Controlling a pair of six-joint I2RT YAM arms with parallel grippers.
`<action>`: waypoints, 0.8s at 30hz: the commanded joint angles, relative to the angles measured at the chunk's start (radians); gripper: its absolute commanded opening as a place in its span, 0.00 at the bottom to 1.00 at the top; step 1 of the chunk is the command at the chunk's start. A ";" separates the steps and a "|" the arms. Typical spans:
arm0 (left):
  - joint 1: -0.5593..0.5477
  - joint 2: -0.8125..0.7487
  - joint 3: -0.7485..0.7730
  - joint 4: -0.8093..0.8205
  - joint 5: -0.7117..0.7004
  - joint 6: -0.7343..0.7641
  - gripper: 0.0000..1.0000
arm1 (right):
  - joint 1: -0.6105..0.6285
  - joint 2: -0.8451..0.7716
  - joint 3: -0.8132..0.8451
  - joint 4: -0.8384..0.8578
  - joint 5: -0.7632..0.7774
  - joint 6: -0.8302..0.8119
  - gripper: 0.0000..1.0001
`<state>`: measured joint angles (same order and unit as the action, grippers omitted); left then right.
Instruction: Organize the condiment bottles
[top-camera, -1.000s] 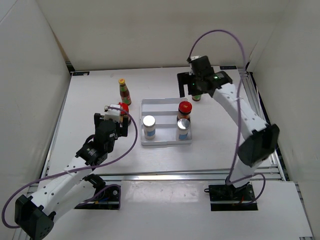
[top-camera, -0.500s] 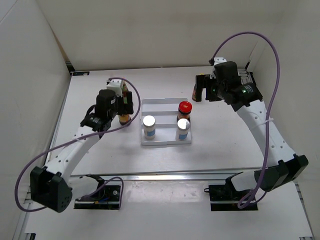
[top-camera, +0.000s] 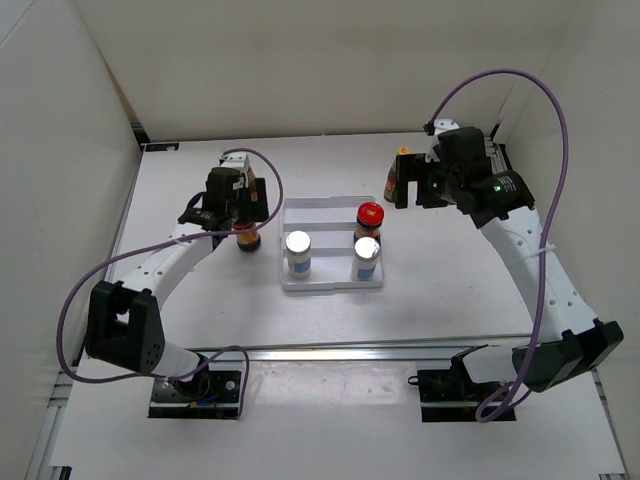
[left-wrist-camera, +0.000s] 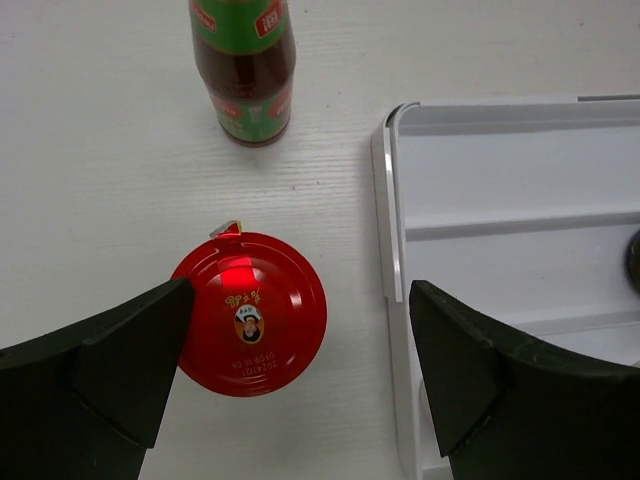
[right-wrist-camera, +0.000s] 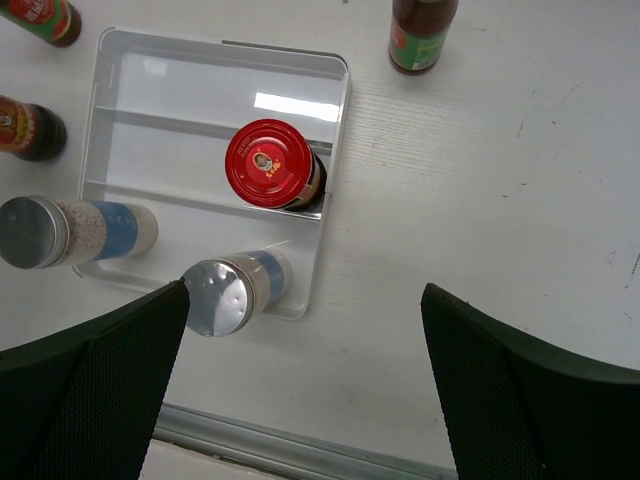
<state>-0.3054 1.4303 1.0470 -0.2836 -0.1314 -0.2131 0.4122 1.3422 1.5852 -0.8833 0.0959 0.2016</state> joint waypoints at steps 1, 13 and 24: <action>0.014 0.015 0.022 -0.025 -0.054 -0.040 1.00 | -0.004 -0.040 -0.013 -0.002 -0.038 0.001 1.00; 0.014 -0.074 -0.042 0.021 -0.097 -0.052 1.00 | -0.004 -0.049 -0.031 -0.002 -0.059 0.001 1.00; 0.014 -0.189 -0.168 0.096 -0.150 -0.031 1.00 | -0.004 -0.040 -0.042 -0.002 -0.078 0.001 1.00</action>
<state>-0.2966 1.2732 0.9054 -0.2298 -0.2741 -0.2523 0.4118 1.3201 1.5414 -0.8917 0.0364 0.2016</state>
